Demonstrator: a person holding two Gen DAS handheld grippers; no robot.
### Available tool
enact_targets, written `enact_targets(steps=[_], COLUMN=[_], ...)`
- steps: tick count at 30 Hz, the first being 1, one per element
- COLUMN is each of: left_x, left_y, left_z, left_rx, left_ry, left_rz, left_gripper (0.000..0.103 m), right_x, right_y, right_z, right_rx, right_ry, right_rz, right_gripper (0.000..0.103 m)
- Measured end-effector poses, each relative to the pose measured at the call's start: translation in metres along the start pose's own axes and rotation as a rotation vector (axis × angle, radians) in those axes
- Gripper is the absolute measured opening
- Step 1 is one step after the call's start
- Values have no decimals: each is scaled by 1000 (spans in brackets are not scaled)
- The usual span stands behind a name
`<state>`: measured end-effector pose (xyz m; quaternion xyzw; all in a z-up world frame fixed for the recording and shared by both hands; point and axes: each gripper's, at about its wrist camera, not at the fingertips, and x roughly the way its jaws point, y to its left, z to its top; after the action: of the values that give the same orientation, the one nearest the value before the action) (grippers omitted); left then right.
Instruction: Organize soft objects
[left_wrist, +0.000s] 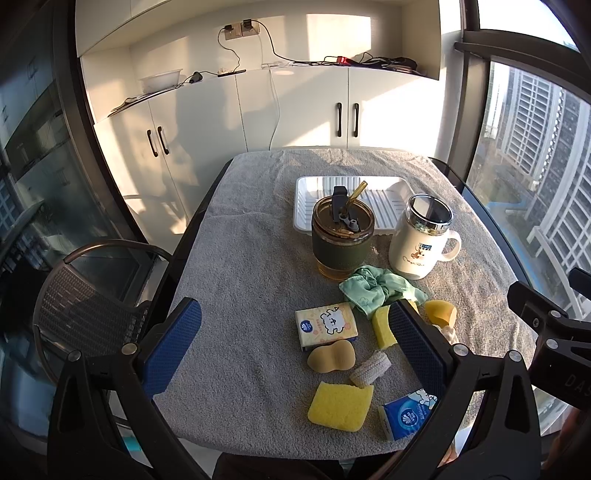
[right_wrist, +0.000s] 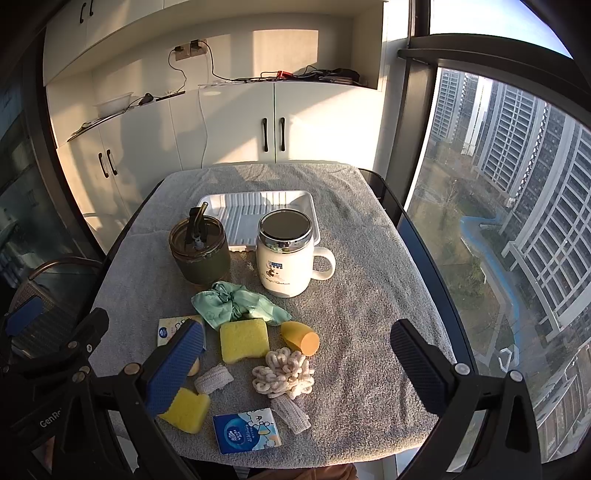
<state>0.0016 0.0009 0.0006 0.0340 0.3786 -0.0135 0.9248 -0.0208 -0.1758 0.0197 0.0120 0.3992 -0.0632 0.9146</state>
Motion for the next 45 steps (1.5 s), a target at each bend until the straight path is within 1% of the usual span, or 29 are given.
enact_targets(steps=[45], left_x=[1], left_y=[-1], left_z=[-1], left_rx=[6], left_ry=[-2], left_rz=[-1], left_gripper=[103], right_x=[1], right_y=[1], right_z=[2], right_rx=[-15], right_ry=[0], right_rz=[-2], right_gripper=[103])
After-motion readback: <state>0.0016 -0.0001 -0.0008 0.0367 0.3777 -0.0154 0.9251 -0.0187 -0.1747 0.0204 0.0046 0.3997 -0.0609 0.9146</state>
